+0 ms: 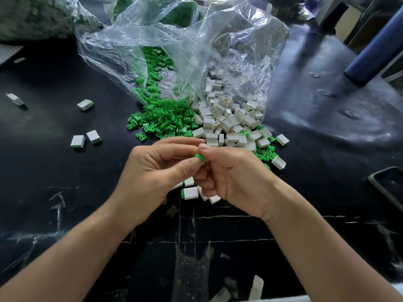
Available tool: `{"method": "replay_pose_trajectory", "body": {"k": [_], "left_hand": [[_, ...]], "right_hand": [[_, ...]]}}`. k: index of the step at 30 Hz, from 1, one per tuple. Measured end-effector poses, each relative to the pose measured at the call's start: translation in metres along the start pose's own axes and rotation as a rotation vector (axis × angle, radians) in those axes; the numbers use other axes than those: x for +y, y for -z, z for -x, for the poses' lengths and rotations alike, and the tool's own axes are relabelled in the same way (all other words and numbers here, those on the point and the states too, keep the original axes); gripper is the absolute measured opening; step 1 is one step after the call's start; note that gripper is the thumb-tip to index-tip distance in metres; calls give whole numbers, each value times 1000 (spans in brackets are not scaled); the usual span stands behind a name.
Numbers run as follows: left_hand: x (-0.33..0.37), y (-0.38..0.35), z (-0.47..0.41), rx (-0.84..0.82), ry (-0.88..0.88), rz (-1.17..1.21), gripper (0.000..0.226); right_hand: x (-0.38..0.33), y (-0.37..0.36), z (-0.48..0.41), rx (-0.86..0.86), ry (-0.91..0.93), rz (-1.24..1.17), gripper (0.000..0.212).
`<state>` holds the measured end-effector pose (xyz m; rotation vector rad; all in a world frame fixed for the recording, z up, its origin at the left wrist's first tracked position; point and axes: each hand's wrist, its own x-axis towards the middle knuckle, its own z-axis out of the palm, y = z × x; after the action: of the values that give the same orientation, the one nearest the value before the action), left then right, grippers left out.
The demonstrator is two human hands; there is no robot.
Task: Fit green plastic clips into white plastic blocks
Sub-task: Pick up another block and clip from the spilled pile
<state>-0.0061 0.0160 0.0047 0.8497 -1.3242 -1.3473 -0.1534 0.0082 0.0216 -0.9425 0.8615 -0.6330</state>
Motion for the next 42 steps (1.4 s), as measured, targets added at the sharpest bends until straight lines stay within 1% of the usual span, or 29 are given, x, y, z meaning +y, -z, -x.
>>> {"method": "replay_pose_trajectory", "body": {"k": [3, 6, 8, 10, 14, 18, 20, 22, 23, 24, 26, 29, 31, 34, 37, 42], "left_hand": [[1, 0, 0, 29, -8, -27, 19], [1, 1, -1, 18, 20, -52, 17], [1, 3, -1, -7, 64, -14, 16], [0, 5, -2, -15, 102, 16, 20], [3, 5, -3, 0, 148, 74, 19], [6, 4, -2, -4, 172, 72, 20], [7, 4, -2, -3, 192, 77, 22], [7, 4, -2, 2, 234, 96, 22], [6, 5, -2, 2, 262, 97, 22], [5, 6, -2, -2, 289, 88, 21], [5, 7, -2, -14, 326, 46, 21], [6, 10, -1, -32, 357, 1, 20], [7, 10, -1, -59, 355, -2, 19], [9, 10, 1, -65, 324, 14, 17], [11, 9, 1, -64, 319, 16, 27], [13, 9, 3, -76, 282, 37, 24]], "right_hand": [[3, -1, -1, -14, 3, 33, 45], [2, -3, 0, -25, 23, 25, 31], [1, -1, 0, -30, 13, -11, 27], [0, 0, 0, -46, -7, -31, 28], [-1, 2, -1, -86, -33, -80, 45], [-2, 4, -1, -76, -23, -88, 34], [-1, 4, -1, -70, -17, -73, 40], [0, 3, -1, -60, -13, -41, 54], [1, 3, -2, -56, -8, -19, 55], [1, 2, -1, -54, 9, 21, 48], [3, 1, -1, -35, 57, 138, 24], [4, 1, -1, 1, 75, 234, 29], [3, 3, -1, -8, 87, 236, 22], [1, 6, -1, -25, 90, 211, 29], [2, 6, -2, -25, 106, 217, 26], [1, 3, 0, -39, 95, 217, 28]]}}
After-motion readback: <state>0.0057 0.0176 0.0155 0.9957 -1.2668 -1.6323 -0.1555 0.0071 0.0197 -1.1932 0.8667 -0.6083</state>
